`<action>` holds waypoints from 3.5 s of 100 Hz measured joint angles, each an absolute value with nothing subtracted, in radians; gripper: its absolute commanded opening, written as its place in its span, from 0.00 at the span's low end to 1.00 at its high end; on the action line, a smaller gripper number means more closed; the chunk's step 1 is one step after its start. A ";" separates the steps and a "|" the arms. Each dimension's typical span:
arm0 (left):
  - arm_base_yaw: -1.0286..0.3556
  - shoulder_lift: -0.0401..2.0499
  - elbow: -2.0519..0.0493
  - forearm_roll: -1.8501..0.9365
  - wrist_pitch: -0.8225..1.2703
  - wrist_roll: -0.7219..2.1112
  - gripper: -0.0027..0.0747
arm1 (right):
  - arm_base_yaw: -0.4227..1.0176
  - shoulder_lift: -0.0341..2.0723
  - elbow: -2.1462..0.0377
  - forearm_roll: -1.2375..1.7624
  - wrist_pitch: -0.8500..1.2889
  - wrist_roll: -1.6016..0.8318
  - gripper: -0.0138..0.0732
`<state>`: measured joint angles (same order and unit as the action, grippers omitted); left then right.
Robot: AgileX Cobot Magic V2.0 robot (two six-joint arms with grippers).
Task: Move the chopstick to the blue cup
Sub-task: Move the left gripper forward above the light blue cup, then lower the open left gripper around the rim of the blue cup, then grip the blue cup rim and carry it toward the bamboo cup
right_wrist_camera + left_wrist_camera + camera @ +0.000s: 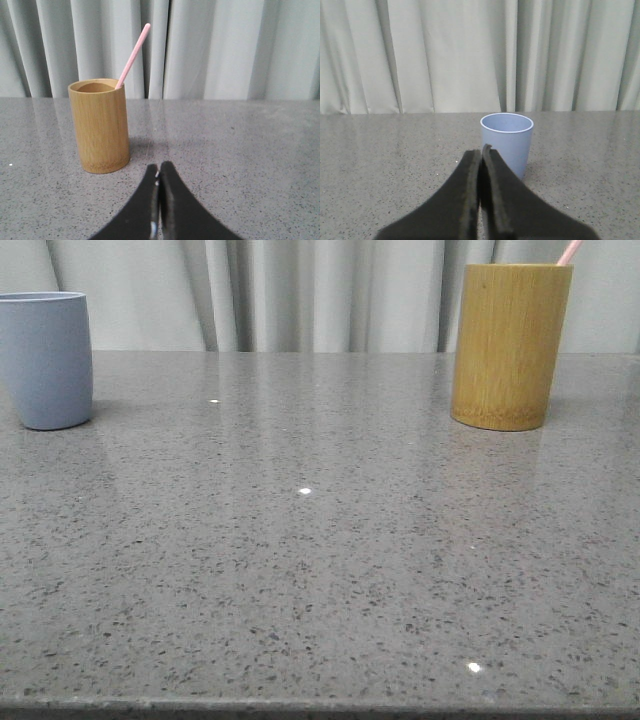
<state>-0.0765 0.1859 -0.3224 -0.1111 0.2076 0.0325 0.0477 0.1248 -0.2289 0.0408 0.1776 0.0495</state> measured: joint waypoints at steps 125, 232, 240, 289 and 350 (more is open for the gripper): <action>-0.077 0.900 -0.862 -0.237 0.730 0.032 0.09 | 0.048 0.618 -0.779 0.046 0.594 0.054 0.37; -0.067 1.360 -1.349 -0.133 0.791 0.054 0.85 | 0.048 0.618 -0.779 0.046 0.594 0.054 0.88; -0.061 1.410 -1.387 -0.128 0.802 0.048 0.84 | 0.048 0.618 -0.779 0.046 0.594 0.054 0.88; -0.056 1.615 -1.420 -0.125 0.830 0.044 0.81 | 0.048 0.618 -0.779 0.046 0.594 0.054 0.88; -0.059 1.649 -1.485 -0.180 0.880 0.044 0.01 | 0.048 0.618 -0.779 0.046 0.579 0.054 0.88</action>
<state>-0.0590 1.6491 -1.4854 -0.1805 0.8800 0.0438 0.0477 0.6184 -0.7792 0.0455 0.5790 0.0537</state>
